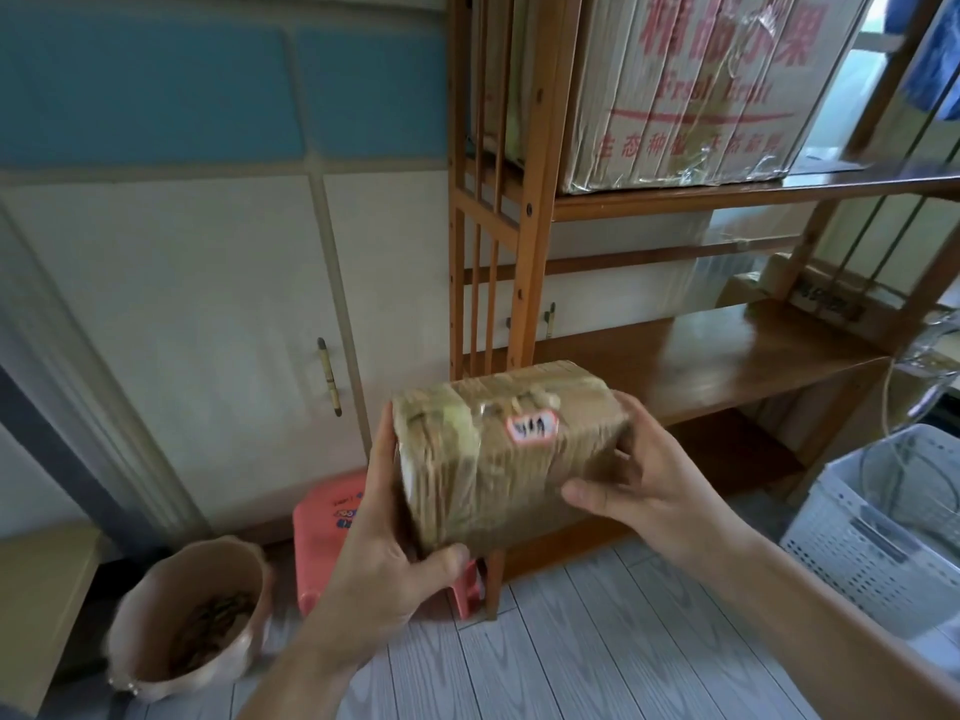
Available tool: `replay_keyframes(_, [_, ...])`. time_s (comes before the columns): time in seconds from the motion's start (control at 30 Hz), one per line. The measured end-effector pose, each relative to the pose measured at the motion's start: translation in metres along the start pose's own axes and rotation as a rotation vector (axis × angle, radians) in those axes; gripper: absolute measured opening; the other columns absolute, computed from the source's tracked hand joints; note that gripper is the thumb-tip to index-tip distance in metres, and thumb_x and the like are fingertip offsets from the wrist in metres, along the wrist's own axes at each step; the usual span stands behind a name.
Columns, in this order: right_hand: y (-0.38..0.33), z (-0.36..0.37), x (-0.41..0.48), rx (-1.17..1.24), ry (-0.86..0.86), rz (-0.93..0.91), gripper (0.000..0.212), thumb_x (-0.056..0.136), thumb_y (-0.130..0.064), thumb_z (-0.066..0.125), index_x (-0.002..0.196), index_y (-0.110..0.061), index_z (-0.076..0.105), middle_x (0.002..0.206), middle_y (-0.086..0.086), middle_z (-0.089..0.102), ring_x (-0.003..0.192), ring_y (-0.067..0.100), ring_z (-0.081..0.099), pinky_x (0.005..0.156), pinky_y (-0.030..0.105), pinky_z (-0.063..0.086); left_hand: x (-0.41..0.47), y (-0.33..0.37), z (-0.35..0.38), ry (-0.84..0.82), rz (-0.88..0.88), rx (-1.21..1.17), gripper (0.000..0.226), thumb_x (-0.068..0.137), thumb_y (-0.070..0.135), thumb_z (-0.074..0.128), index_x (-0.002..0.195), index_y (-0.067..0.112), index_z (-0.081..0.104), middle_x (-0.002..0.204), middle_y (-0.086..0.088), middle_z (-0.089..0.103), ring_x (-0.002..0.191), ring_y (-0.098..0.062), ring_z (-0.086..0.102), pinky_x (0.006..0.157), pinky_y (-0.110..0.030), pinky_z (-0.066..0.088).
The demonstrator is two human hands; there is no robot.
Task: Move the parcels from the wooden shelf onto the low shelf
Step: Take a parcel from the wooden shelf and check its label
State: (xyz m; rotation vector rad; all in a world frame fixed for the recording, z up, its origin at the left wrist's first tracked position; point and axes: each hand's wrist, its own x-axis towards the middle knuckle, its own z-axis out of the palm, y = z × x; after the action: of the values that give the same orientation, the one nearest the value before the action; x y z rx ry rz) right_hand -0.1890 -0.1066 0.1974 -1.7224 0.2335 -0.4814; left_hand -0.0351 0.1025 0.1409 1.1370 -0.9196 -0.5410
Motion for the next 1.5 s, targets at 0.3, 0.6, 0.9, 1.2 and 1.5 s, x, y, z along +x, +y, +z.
replay_keyframes(0.3, [0.001,0.007,-0.018,0.069,-0.076,-0.096,0.060,0.073,-0.004,0.074,0.121,-0.032,0.050,0.120,-0.010,0.067,0.114,0.012,0.064,0.083,0.023,0.057,0.001,0.018,-0.009,0.141,-0.258,-0.007,0.102,0.061,0.088,0.066,0.149,0.041,0.044,0.152,-0.016,0.053,0.106,0.006,0.071,0.079,-0.011,0.056])
replay_keyframes(0.6, [-0.017,0.043,-0.018,0.428,0.139,0.036,0.046,0.080,-0.021,0.080,0.121,-0.034,0.066,0.116,0.011,0.076,0.100,0.029,0.075,0.083,0.051,0.059,-0.036,0.021,0.010,0.102,0.041,-0.303,0.044,0.084,0.019,0.085,0.114,0.015,0.053,0.148,-0.018,0.051,0.139,-0.040,0.049,0.095,-0.062,0.054])
replay_keyframes(0.9, [-0.025,0.081,-0.014,0.507,0.165,0.169,0.035,0.090,-0.033,0.051,0.119,-0.040,0.069,0.119,0.007,0.078,0.113,0.027,0.073,0.078,0.040,0.063,-0.068,0.028,0.021,0.296,-0.036,-0.104,0.119,0.045,0.033,0.105,0.148,0.030,0.047,0.132,-0.013,0.065,0.110,-0.033,0.072,0.069,-0.048,0.066])
replay_keyframes(1.2, [-0.022,0.100,-0.010,0.400,0.063,0.065,0.049,0.095,-0.048,0.045,0.143,-0.054,0.046,0.131,-0.005,0.071,0.109,0.015,0.071,0.082,0.036,0.057,-0.077,0.040,-0.002,0.309,0.106,0.117,0.100,0.047,0.019,0.100,0.134,0.048,0.062,0.135,-0.018,0.059,0.113,-0.014,0.070,0.069,-0.018,0.063])
replay_keyframes(1.5, [-0.014,0.111,-0.023,0.592,0.248,0.087,0.065,0.059,-0.032,0.095,0.110,-0.011,0.060,0.106,0.017,0.079,0.084,0.025,0.080,0.057,0.031,0.063,-0.076,0.057,-0.015,0.517,-0.150,-0.290,0.068,0.074,0.056,0.082,0.135,0.035,0.062,0.137,-0.015,0.067,0.113,-0.029,0.073,0.084,-0.045,0.063])
